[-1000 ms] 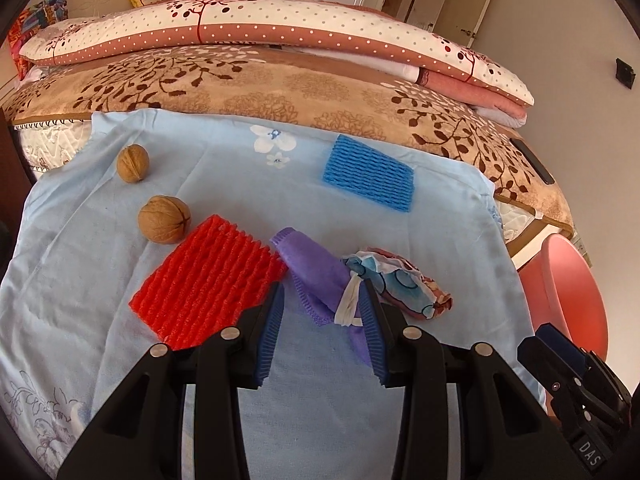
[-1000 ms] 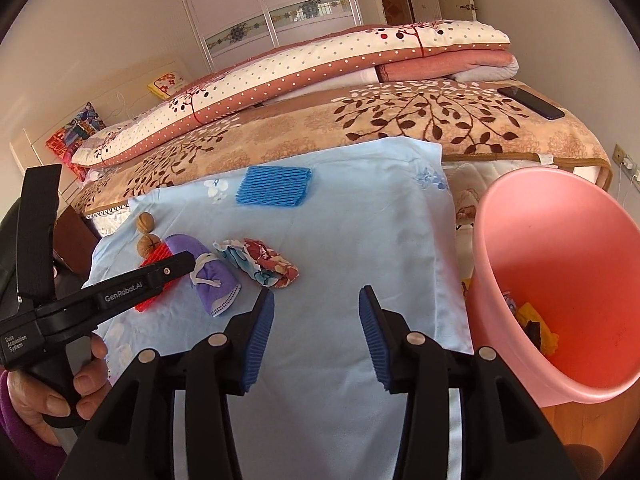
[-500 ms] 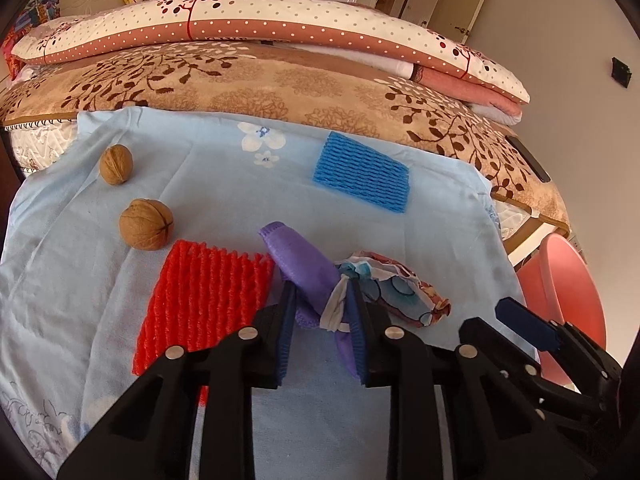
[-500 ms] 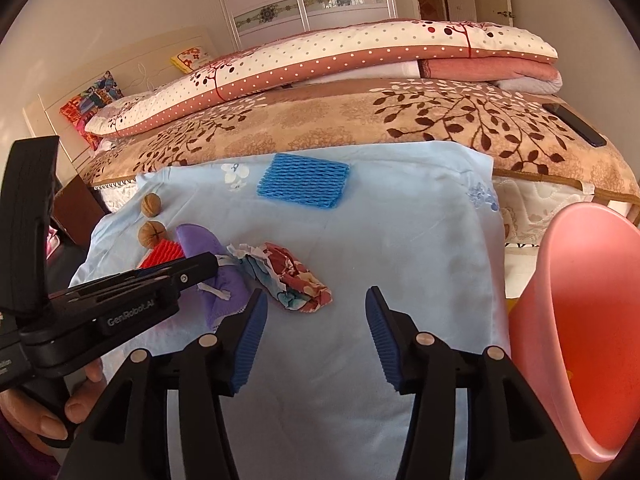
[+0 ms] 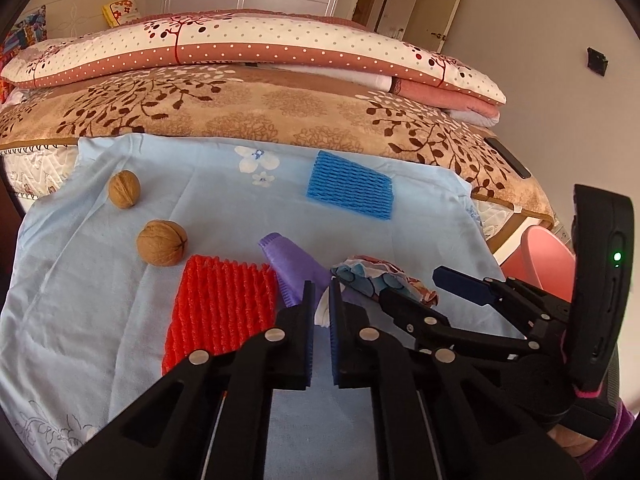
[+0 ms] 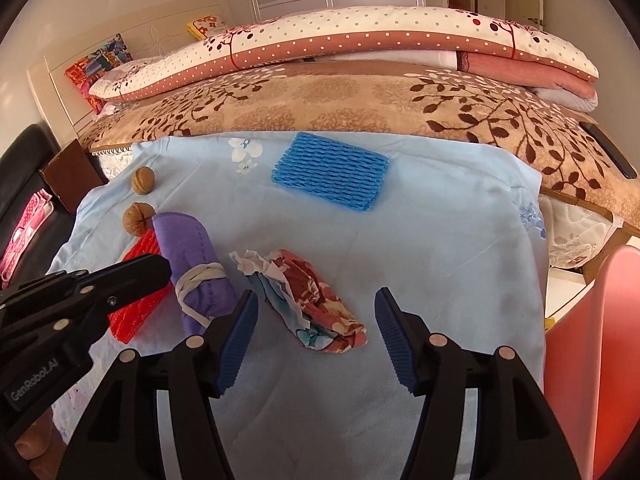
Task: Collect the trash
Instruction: 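Grasp the purple string-tied bundle with the left tool while the right tool grasps the floral wrapper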
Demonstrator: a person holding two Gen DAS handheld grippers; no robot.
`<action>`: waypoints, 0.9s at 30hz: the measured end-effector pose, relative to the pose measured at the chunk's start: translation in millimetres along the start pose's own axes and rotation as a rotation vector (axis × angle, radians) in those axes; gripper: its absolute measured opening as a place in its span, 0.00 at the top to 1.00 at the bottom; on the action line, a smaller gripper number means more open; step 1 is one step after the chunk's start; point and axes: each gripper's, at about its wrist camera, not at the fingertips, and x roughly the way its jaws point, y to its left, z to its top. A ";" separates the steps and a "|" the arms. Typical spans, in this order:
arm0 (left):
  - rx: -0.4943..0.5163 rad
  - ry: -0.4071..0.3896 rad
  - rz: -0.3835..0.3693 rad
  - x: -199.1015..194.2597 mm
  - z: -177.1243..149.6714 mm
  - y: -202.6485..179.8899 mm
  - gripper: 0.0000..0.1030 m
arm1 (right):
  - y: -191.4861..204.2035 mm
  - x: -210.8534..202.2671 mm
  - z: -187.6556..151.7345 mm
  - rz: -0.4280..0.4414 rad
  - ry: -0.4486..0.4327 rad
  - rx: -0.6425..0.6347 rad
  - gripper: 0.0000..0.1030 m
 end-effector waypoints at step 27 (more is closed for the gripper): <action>-0.112 0.095 0.084 29.6 1.9 -4.5 0.65 | -25.7 -71.2 -25.3 0.036 -0.114 0.180 0.87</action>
